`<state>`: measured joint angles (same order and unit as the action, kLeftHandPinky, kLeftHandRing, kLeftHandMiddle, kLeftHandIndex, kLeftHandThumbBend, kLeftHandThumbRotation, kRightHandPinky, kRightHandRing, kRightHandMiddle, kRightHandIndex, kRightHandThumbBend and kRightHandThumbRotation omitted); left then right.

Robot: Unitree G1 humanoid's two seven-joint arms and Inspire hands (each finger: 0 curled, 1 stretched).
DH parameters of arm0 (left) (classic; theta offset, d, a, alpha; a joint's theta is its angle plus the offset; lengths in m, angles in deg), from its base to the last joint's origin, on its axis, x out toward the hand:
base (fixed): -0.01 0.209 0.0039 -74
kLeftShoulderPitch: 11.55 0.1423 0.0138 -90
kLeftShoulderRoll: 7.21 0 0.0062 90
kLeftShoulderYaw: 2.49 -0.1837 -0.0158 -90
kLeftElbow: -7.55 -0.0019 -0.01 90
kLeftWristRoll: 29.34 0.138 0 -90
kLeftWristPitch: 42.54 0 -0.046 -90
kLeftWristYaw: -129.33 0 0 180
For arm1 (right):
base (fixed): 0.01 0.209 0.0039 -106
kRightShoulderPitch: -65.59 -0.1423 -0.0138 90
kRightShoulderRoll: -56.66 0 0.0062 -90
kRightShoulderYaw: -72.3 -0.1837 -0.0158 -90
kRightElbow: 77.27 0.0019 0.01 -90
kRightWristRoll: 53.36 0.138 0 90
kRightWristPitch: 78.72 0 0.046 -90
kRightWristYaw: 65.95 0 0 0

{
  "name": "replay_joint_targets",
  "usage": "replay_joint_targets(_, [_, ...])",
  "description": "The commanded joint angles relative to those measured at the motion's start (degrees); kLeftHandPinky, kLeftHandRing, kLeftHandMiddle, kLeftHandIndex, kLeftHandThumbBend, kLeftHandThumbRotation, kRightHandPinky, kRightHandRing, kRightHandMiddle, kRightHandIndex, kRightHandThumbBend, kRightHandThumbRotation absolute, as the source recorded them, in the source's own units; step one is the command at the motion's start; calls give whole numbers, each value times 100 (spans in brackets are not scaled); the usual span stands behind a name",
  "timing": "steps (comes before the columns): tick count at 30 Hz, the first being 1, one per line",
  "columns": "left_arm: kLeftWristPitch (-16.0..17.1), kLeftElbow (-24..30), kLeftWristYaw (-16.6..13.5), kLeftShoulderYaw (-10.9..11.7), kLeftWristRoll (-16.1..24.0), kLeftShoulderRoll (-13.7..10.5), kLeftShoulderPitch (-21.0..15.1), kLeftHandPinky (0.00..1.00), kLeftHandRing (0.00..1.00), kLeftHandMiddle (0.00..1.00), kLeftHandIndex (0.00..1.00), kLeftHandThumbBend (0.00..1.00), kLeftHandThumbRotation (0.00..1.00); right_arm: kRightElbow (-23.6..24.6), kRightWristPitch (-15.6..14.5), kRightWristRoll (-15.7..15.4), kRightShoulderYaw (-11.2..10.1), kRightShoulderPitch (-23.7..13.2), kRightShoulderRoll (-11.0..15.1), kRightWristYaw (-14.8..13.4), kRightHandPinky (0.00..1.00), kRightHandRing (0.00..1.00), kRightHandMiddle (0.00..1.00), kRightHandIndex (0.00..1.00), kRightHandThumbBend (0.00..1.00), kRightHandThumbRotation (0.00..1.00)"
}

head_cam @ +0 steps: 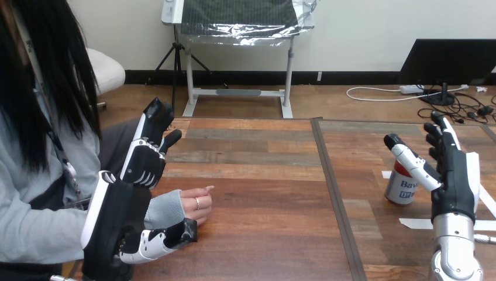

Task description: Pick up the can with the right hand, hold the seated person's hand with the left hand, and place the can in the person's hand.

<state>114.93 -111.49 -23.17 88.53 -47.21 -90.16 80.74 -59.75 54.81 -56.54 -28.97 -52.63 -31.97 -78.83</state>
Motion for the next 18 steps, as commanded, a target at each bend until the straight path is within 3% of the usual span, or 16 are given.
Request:
replay_joint_targets(1, [-3,-8,-46,70,-3,9,-344,92,99,100,100,100,63,209,273,-109,66,-226,83,-120,93,91,90,93,100,53])
replay_joint_targets(18, [-33,-62,15,63,-68,-11,-376,92,99,100,100,100,62,163,282,-119,9,-271,109,-111,92,91,90,93,100,53])
